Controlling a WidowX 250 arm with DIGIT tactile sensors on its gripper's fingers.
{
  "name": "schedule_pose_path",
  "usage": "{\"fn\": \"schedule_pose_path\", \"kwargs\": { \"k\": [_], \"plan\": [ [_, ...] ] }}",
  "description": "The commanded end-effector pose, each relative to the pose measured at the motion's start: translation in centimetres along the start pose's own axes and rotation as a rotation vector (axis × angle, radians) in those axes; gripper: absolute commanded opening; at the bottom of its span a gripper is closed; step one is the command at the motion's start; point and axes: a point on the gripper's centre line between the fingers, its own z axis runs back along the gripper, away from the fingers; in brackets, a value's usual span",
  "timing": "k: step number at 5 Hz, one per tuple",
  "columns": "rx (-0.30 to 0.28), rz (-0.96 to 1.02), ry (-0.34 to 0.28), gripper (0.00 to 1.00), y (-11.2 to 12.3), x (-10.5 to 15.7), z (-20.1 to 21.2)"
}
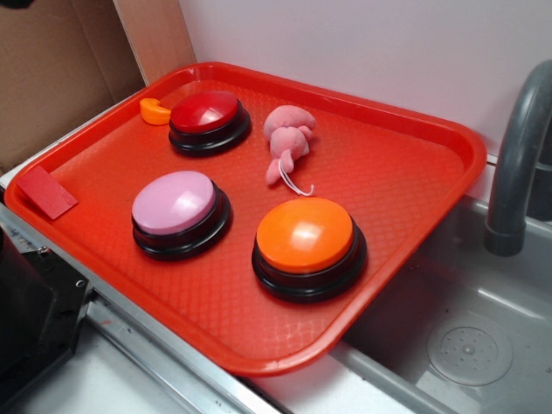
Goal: Push the orange button.
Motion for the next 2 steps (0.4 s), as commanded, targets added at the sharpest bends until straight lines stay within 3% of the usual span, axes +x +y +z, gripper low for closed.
{"fn": "schedule_pose_path", "kwargs": {
  "k": [1, 2],
  "plan": [
    [0.0, 0.0, 0.0, 1.0, 0.0, 0.0, 0.0],
    [0.041, -0.254, -0.114, 1.0, -4.1, 4.7, -2.4]
  ]
}}
